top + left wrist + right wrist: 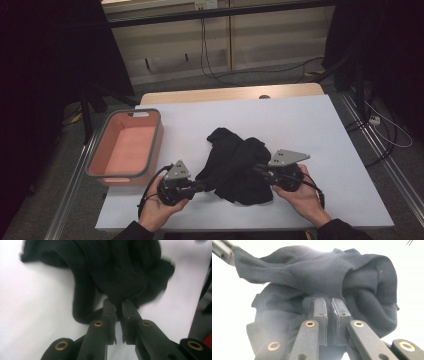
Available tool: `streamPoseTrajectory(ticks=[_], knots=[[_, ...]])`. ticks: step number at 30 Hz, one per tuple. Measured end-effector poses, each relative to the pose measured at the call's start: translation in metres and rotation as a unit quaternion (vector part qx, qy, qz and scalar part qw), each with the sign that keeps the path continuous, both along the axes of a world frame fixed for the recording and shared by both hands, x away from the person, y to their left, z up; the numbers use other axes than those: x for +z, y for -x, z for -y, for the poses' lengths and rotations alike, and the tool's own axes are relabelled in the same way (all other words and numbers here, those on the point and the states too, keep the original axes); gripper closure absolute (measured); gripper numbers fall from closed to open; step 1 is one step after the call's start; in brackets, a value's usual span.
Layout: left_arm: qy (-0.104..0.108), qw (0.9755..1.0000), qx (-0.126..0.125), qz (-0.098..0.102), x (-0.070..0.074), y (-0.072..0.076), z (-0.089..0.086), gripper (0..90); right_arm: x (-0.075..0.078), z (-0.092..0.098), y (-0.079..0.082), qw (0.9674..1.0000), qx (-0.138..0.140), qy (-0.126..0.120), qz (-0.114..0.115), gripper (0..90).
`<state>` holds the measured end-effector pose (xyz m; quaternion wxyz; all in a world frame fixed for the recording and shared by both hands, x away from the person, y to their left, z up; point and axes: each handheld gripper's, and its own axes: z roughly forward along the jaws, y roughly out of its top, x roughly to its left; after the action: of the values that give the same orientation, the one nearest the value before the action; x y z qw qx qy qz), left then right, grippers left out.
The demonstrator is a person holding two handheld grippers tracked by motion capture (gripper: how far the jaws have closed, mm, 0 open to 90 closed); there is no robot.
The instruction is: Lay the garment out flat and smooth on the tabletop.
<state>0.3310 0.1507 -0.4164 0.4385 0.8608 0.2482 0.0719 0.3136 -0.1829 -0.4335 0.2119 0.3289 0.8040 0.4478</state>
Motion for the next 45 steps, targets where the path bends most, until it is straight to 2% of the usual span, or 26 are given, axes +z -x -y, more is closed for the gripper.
streamPoseTrajectory(ticks=[4,7,12,17,20,24,28,30,34,40,44,45], knots=[[0.041,0.999,0.014,0.008,0.013,-0.011,-0.003,83.6,0.01,0.003,-0.004,0.9997,-0.005,-0.021,0.01,83.6],[0.056,0.9979,0.023,0.02,0.021,-0.019,0.001,83.6,0.018,0.006,-0.007,0.9992,-0.012,-0.031,0.022,83.7],[0.066,0.9967,0.033,0.033,0.03,-0.036,0.01,83.6,0.031,0.012,-0.015,0.9977,-0.029,-0.043,0.044,83.9],[0.082,0.995,0.046,0.034,0.037,-0.051,0.019,83.8,0.044,0.019,-0.024,0.9955,-0.041,-0.06,0.061,84.1],[0.094,0.9932,0.058,0.037,0.043,-0.061,0.023,83.9,0.054,0.023,-0.032,0.9935,-0.051,-0.073,0.071,84.2],[0.101,0.9914,0.072,0.042,0.05,-0.074,0.026,83.9,0.063,0.027,-0.044,0.991,-0.064,-0.086,0.081,84.2],[0.095,0.9902,0.088,0.052,0.059,-0.091,0.03,83.8,0.072,0.031,-0.061,0.9884,-0.077,-0.096,0.088,84.2],[0.096,0.9894,0.095,0.053,0.062,-0.097,0.032,83.8,0.075,0.033,-0.071,0.9867,-0.085,-0.109,0.086,84.3],[0.1,0.9883,0.097,0.062,0.066,-0.109,0.035,83.8,0.08,0.032,-0.086,0.9864,-0.092,-0.109,0.083,84.2],[0.101,0.9861,0.122,0.05,0.064,-0.134,0.036,83.7,0.084,0.031,-0.109,0.9865,-0.099,-0.103,0.08,84.3],[0.1,0.9847,0.136,0.046,0.065,-0.15,0.038,83.8,0.087,0.036,-0.128,0.9854,-0.111,-0.103,0.077,84.3],[0.098,0.9849,0.135,0.047,0.066,-0.154,0.038,83.8,0.088,0.037,-0.133,0.9844,-0.114,-0.104,0.084,84.2]])
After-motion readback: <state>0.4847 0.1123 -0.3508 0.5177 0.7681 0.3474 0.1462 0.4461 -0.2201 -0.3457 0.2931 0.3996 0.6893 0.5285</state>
